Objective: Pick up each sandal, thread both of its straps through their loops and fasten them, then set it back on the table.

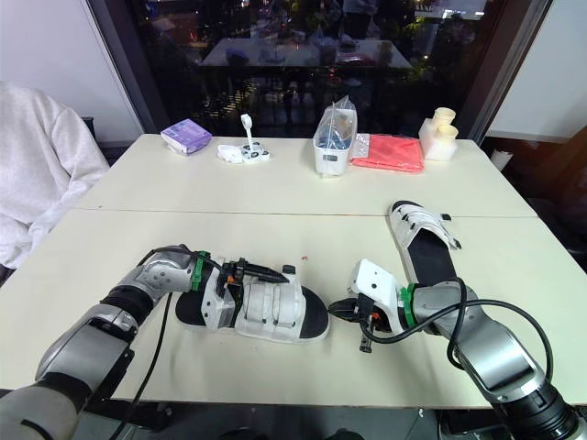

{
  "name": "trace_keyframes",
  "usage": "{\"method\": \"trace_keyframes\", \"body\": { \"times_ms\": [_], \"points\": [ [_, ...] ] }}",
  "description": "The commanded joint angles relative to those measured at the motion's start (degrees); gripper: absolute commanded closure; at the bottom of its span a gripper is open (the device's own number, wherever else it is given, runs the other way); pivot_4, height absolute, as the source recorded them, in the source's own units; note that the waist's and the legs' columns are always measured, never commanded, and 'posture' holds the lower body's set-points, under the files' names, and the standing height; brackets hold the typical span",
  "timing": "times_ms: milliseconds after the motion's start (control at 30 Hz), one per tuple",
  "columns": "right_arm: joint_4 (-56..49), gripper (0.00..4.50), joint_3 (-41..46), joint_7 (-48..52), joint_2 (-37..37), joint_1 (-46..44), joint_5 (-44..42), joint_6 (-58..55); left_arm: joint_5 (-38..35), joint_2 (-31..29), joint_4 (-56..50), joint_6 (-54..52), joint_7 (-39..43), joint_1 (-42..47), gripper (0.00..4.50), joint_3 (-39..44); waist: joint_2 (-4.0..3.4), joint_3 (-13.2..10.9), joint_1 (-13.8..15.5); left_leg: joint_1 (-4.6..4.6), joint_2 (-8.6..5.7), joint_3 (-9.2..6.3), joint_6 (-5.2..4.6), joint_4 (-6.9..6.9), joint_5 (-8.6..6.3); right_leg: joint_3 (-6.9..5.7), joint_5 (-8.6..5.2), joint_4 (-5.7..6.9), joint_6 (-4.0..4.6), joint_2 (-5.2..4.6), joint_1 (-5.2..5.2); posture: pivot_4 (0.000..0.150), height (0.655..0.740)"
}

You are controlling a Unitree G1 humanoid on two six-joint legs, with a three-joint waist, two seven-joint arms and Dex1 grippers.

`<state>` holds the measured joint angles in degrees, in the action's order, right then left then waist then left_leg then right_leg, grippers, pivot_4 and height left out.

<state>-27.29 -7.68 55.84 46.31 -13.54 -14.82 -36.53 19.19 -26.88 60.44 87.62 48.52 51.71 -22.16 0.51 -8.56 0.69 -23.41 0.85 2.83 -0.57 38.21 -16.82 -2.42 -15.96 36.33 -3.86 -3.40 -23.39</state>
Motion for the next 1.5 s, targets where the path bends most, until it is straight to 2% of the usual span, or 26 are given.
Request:
{"method": "trace_keyframes", "body": {
  "times_ms": [33,67,200,367,533,733,900,1033,1133,1333,1500],
  "points": [
    [-0.6,4.50,0.9,-0.4,0.6,-0.8,-0.2,1.1,4.1,-0.3,0.1,1.1,-5.8,2.7,4.30,1.7,0.04,0.0,0.0,0.00,0.00,0.00,0.00,0.00,0.00,0.00,0.00,0.00,0.00,0.01,0.00,0.150,0.7400],
    [-0.4,4.50,0.8,-0.4,0.5,-0.9,-0.1,1.2,5.9,-0.4,-0.1,0.7,-7.6,3.1,4.46,2.3,0.05,0.0,0.0,0.00,0.00,0.00,0.00,0.01,0.00,-0.01,0.01,0.00,-0.01,0.01,0.00,0.150,0.7400],
    [0.1,4.50,0.2,-0.5,0.6,-0.9,0.3,1.9,14.3,-0.7,-1.2,-6.9,-18.8,4.6,4.46,3.7,0.06,0.0,0.1,0.00,-0.02,0.03,0.00,0.03,0.00,-0.02,0.04,0.00,-0.08,0.07,0.02,0.150,0.7400],
    [0.9,4.50,-0.5,-0.7,0.2,-1.7,0.8,2.6,21.1,0.1,0.9,-27.9,-34.7,8.9,4.46,2.7,0.26,-0.2,0.1,0.00,-0.02,0.01,0.00,0.06,0.01,-0.01,0.05,0.06,-0.12,0.16,0.01,0.150,0.7400],
    [1.8,4.50,-1.3,-0.8,-0.2,-2.2,1.3,3.3,23.5,2.9,5.7,-47.7,-45.9,13.7,4.46,1.3,0.33,-0.2,0.1,-0.01,-0.02,0.02,-0.01,0.10,0.01,-0.02,0.02,0.11,-0.19,0.18,0.00,0.150,0.7400],
    [3.1,4.50,-2.9,-1.1,-1.2,-3.9,1.9,3.8,24.8,10.8,12.6,-68.2,-51.8,18.1,4.46,-1.7,0.38,-0.2,0.1,-0.02,-0.07,0.04,0.04,0.11,0.04,-0.02,0.00,0.13,-0.22,0.17,-0.01,0.150,0.7400],
    [3.5,4.50,-3.3,-1.0,-1.4,-4.4,2.1,3.9,24.5,14.9,15.4,-77.5,-53.1,20.3,4.46,-2.7,0.40,-0.2,0.1,-0.02,-0.09,0.06,0.35,0.12,0.22,-0.01,0.00,0.15,-0.23,0.16,-0.02,0.150,0.7400],
    [3.1,4.50,-3.5,-1.2,-1.3,-4.2,2.2,3.7,23.5,15.4,15.9,-79.9,-52.6,20.7,4.46,-2.4,0.41,-0.2,0.1,-0.01,-0.09,0.06,0.36,0.18,0.23,0.01,0.00,0.27,-0.23,0.15,-0.03,0.150,0.7400],
    [2.8,4.50,-3.2,-1.5,-1.2,-3.4,2.1,3.6,21.9,15.2,15.8,-80.3,-51.5,20.5,3.15,-1.5,0.41,-0.2,0.1,-0.01,-0.08,0.06,0.38,0.24,0.24,0.02,0.00,0.58,-0.23,0.13,-0.08,0.150,0.7400],
    [2.3,4.50,-3.2,-2.2,-1.4,-2.7,2.0,3.3,16.9,14.7,14.2,-78.1,-45.9,19.0,0.18,1.1,0.42,-0.3,0.1,-0.03,-0.08,0.08,0.26,0.77,0.16,0.03,-0.03,0.79,-0.26,0.06,-0.05,0.150,0.7400],
    [2.0,4.50,-3.1,-2.8,-1.8,-2.6,1.6,2.9,2.1,15.0,7.0,-77.2,-28.5,15.9,0.08,11.1,0.41,-0.3,0.0,-0.02,-0.07,0.08,0.07,0.96,0.06,0.05,-0.03,0.95,-0.26,-0.10,-0.03,0.150,0.7400]
  ]
}}
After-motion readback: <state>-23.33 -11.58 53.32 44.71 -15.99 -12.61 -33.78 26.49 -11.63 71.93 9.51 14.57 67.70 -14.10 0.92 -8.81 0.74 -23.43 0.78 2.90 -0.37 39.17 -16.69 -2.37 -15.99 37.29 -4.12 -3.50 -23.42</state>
